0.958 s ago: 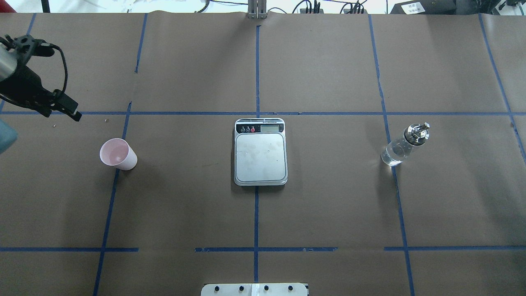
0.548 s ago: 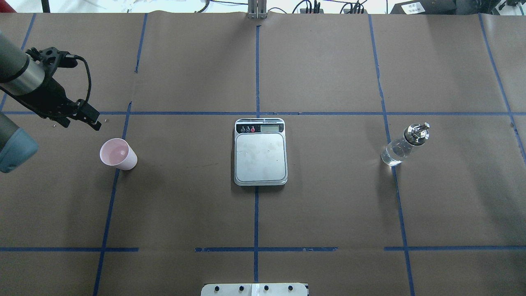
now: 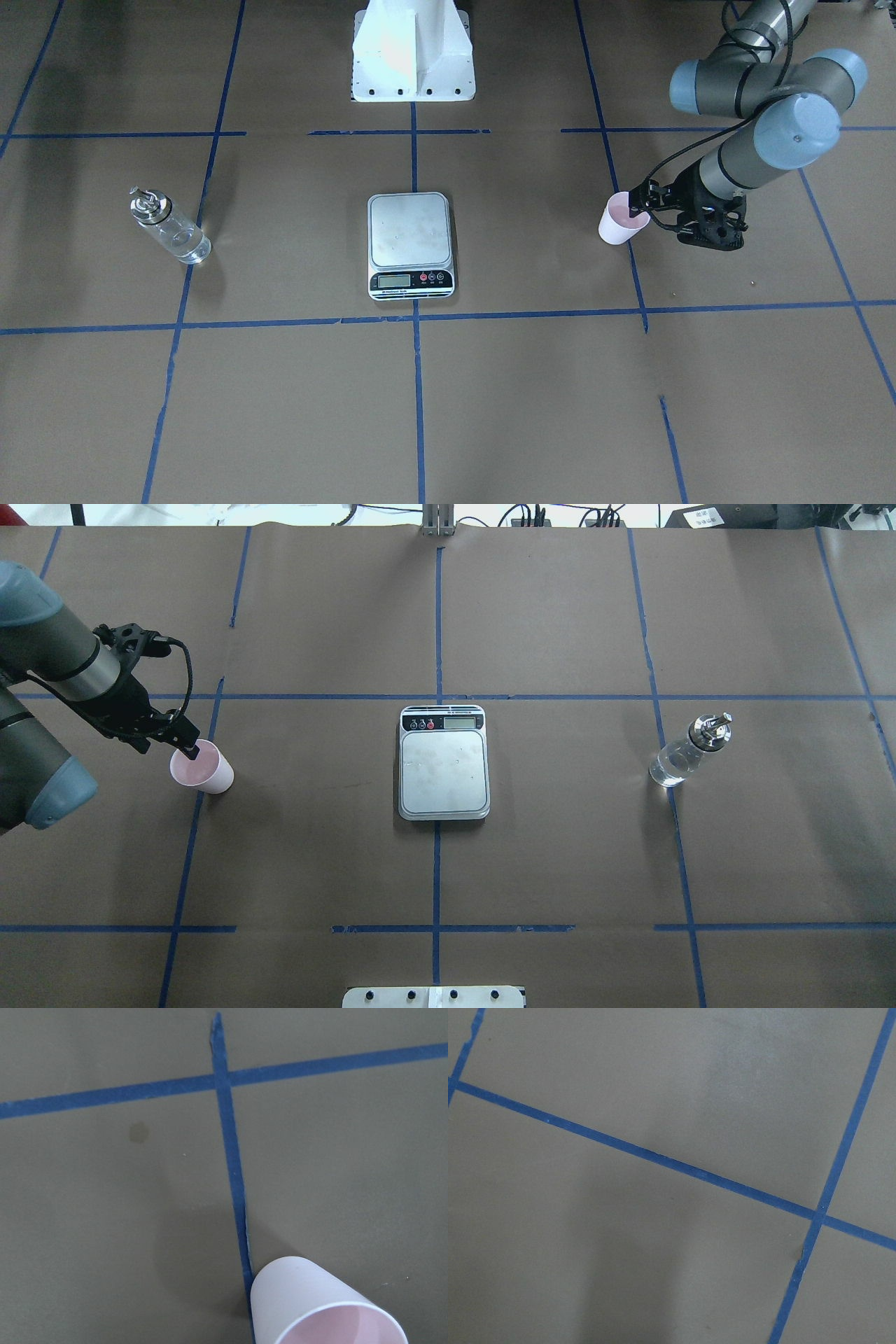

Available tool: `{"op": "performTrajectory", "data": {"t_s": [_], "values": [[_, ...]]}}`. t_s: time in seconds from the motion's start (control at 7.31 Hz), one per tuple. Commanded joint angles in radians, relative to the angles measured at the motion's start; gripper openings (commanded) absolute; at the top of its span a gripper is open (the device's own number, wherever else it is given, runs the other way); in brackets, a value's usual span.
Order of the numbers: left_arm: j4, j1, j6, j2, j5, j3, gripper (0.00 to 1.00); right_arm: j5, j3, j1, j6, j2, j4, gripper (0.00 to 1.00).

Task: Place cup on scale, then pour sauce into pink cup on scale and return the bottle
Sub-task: 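Reach the left gripper down to the pink cup and grasp it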

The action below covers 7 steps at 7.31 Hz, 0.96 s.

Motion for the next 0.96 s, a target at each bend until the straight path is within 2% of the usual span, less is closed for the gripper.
{"op": "performTrajectory", "data": {"t_s": [0.0, 0.55, 0.68, 0.82], "values": [[0.000, 0.018, 0.002, 0.000, 0.001, 0.001, 0.83, 0.000, -0.001, -0.004, 0.001, 0.000, 0.001, 1.00], [0.000, 0.026, 0.004, -0.002, 0.022, 0.014, 0.45, 0.000, -0.003, -0.004, 0.001, 0.000, 0.001, 1.00], [0.000, 0.028, 0.004, -0.002, 0.022, 0.014, 0.20, 0.000, -0.003, -0.004, -0.001, 0.000, 0.001, 1.00], [0.002, 0.028, 0.002, -0.002, 0.021, 0.015, 0.00, 0.000, 0.000, -0.004, -0.001, 0.000, 0.001, 1.00]]}}
